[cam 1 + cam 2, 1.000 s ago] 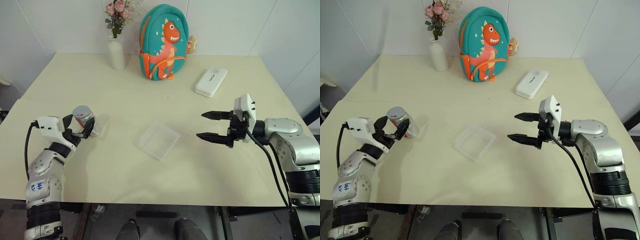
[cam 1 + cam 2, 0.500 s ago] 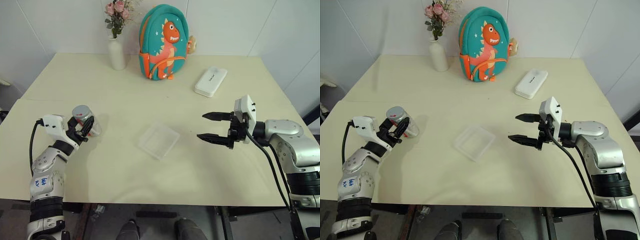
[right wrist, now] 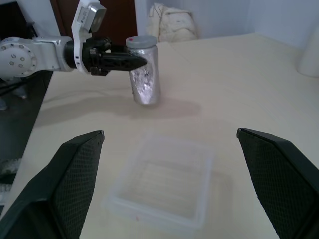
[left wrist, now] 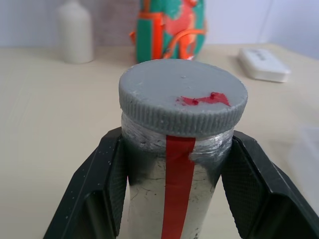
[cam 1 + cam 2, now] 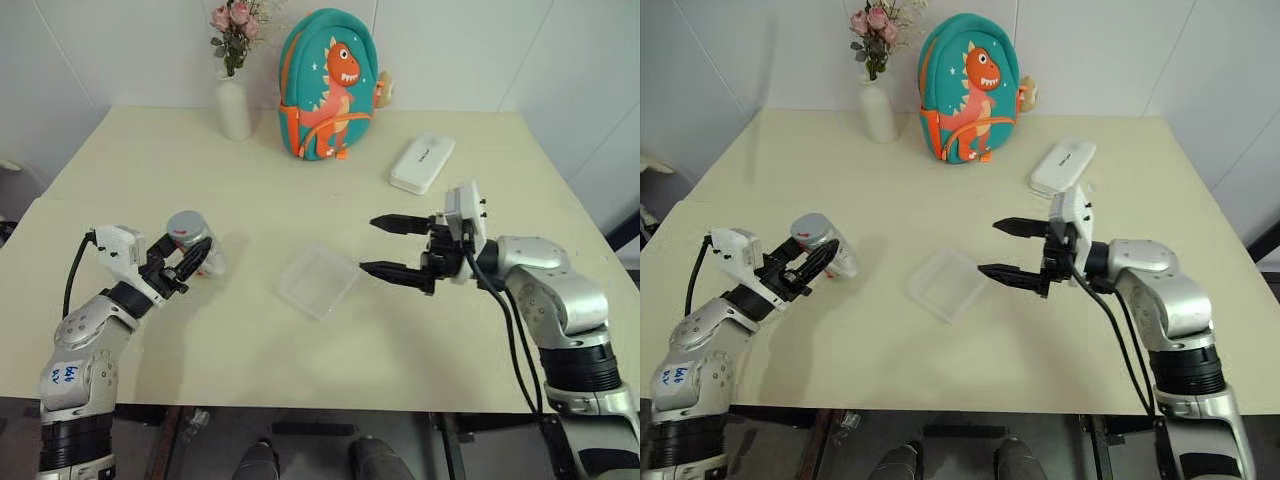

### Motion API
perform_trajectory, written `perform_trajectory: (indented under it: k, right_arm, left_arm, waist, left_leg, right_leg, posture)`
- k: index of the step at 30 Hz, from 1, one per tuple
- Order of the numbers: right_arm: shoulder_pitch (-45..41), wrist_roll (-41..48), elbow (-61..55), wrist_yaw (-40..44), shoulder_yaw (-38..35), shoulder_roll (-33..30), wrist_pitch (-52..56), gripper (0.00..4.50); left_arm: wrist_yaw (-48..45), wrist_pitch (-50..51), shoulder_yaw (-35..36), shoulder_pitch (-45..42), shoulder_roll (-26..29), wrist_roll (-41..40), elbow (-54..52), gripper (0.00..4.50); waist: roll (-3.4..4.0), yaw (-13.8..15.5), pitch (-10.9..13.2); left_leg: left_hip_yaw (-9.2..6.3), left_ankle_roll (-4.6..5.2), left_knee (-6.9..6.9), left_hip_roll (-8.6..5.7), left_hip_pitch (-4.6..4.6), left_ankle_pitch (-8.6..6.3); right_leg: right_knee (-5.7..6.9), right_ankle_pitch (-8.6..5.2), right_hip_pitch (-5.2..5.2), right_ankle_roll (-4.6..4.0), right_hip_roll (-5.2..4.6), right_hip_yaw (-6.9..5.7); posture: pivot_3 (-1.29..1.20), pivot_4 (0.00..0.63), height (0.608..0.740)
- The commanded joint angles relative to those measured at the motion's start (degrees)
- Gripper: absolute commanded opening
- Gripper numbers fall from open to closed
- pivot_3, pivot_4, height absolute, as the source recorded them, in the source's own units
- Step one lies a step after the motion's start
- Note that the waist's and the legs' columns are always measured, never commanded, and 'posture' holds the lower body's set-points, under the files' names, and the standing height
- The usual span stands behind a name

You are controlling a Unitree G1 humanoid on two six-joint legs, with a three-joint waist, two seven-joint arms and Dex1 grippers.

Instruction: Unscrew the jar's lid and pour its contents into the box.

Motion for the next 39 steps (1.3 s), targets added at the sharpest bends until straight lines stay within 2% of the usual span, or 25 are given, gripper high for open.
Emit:
perform_trajectory:
  k: [1,9,14,19,23,30,39]
  right_arm:
    - [-2.0,2.3,-4.5,-3.5,-0.3,2.5,1.2,4.5]
    - [-3.0,3.4,-9.9,-11.1,3.0,9.5,4.5,4.5]
    - [-4.6,2.3,-10.5,-16.8,5.5,14.2,5.6,4.5]
    - [-5.9,-0.1,-10.3,-19.2,7.8,15.7,4.8,4.5]
    - [-8.0,-3.0,-10.4,-25.0,9.9,19.0,5.8,4.5]
    - [-8.5,-7.3,-11.7,-28.5,12.5,19.2,6.5,4.5]
    - [-7.3,-9.8,-13.0,-31.6,13.8,19.5,9.9,4.5]
  left_arm:
    - [-1.3,4.3,-0.4,0.4,1.6,-3.7,-6.2,2.43]
    - [-5.2,8.1,-5.1,-1.8,4.0,-4.3,-11.2,2.43]
    - [-8.4,7.1,-9.2,-6.3,4.0,-3.3,-9.6,2.43]
    - [-12.1,5.3,-11.9,-8.6,4.3,-1.5,-6.7,2.43]
    - [-14.7,4.6,-15.0,-12.3,3.5,-0.7,-5.3,2.43]
    - [-15.7,2.6,-17.4,-13.5,2.5,1.4,-5.0,2.43]
    - [-14.4,2.6,-16.6,-13.1,0.3,1.3,-6.4,2.43]
  waist:
    - [0.0,0.0,0.0]
    - [0.0,-0.1,0.0]
    - [0.0,-0.1,0.0]
    - [0.0,-0.2,0.0]
    - [0.0,-0.3,0.0]
    - [0.0,-0.2,0.0]
    - [0.0,-0.2,0.0]
  left_leg:
    - [-0.01,0.0,0.01,0.0,0.01,0.0]
    - [-0.02,0.0,-0.08,0.0,0.01,0.0]
    - [-0.02,0.0,-0.07,0.0,-0.01,0.0]
    - [-0.01,-0.02,-0.1,0.0,0.0,0.01]
    - [-0.03,-0.03,-0.21,0.03,-0.01,0.02]
    - [-0.03,-0.04,-0.25,0.03,-0.04,0.02]
    - [-0.03,-0.03,-0.23,0.03,-0.04,0.02]
  right_leg:
    - [0.01,0.0,0.0,0.0,0.0,0.0]
    - [-0.02,0.0,-0.03,-0.01,0.02,0.0]
    - [-0.02,0.0,-0.05,-0.01,0.01,0.0]
    - [-0.04,0.0,-0.05,-0.01,0.03,0.01]
    - [-0.01,-0.02,-0.16,-0.05,0.05,-0.02]
    - [-0.06,-0.03,-0.15,-0.05,0.04,-0.02]
    - [-0.04,-0.03,-0.15,-0.05,0.04,-0.02]
  posture:
    - [0.0,0.15,0.74]
    - [0.0,0.15,0.74]
    - [0.0,0.15,0.74]
    - [0.0,0.15,0.74]
    - [0.0,0.15,0.74]
    - [0.0,0.15,0.74]
    - [0.0,0.15,0.74]
